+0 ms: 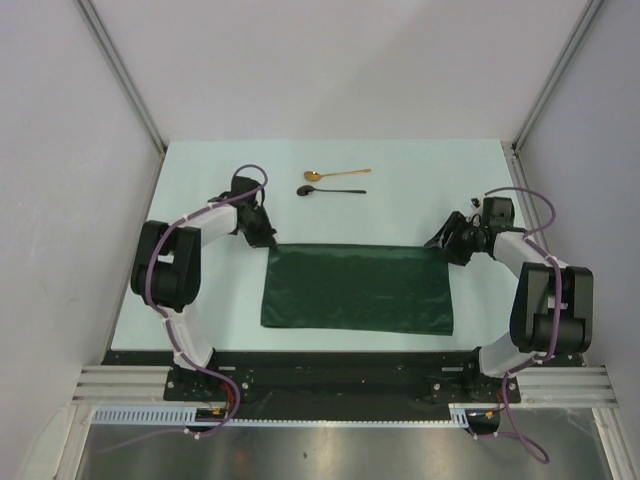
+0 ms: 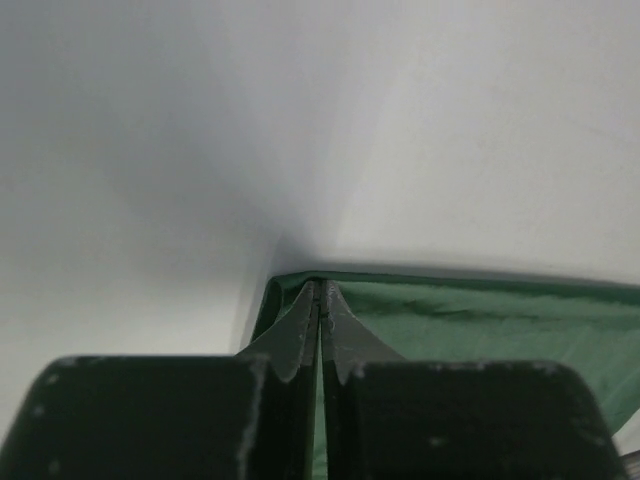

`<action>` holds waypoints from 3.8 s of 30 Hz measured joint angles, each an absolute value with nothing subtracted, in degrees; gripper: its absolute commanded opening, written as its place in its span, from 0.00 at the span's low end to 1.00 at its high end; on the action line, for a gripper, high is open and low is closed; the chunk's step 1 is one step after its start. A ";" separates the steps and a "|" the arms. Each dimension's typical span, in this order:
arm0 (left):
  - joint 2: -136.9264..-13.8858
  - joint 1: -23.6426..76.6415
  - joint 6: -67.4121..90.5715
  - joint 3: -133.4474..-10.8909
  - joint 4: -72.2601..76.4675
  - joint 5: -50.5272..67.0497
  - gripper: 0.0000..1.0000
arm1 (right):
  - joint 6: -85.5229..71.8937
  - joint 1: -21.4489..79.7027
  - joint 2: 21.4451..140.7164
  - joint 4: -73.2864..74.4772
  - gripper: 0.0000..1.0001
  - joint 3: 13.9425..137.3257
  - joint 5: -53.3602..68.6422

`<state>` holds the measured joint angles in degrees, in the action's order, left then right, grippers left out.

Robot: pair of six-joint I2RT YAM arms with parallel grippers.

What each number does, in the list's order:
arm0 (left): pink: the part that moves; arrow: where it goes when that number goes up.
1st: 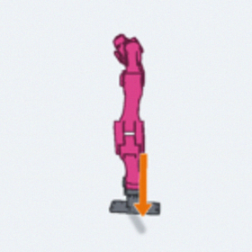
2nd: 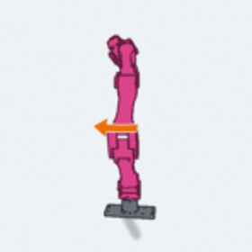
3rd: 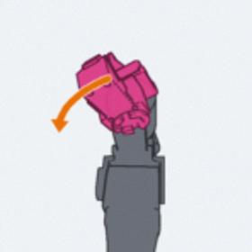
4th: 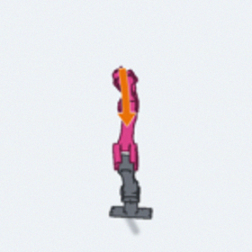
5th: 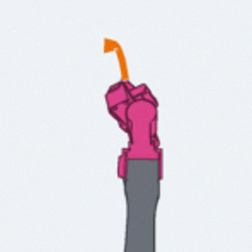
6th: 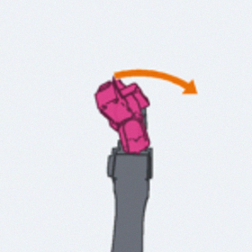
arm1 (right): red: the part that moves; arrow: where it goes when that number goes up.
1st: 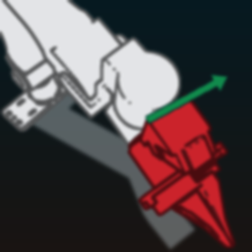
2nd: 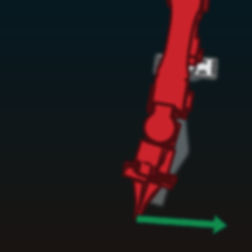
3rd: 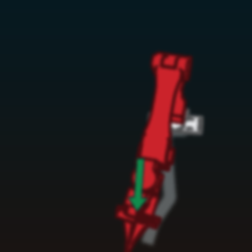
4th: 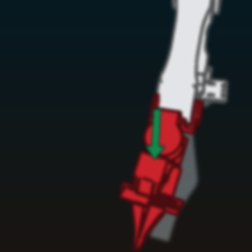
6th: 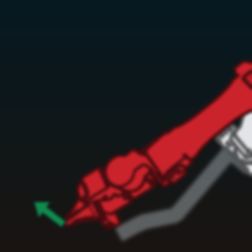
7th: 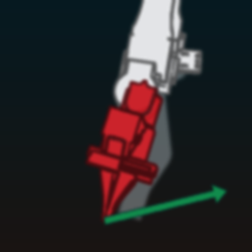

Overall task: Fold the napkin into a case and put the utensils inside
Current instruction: Smooth out the rectangle-folded napkin at the center of the board, then pick up the rectangle-folded napkin from the center of the board, then fold the rectangle-folded napkin at the center of the board.

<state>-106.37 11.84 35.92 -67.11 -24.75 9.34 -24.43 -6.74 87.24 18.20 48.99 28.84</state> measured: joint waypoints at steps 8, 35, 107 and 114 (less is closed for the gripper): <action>-108.86 10.39 35.90 -69.43 -26.57 7.18 0.01 | -25.10 -7.79 95.20 13.45 0.55 48.23 28.73; -67.77 27.38 33.89 -58.28 -24.43 6.94 0.41 | -26.41 1.54 78.24 39.20 0.58 45.25 1.58; -64.29 23.20 32.97 -47.35 -25.78 19.57 0.37 | -39.20 46.94 102.89 39.51 0.00 77.71 -8.82; -62.13 22.87 32.95 -46.28 -27.07 19.79 0.37 | -40.69 49.87 112.01 37.65 0.00 86.46 -5.15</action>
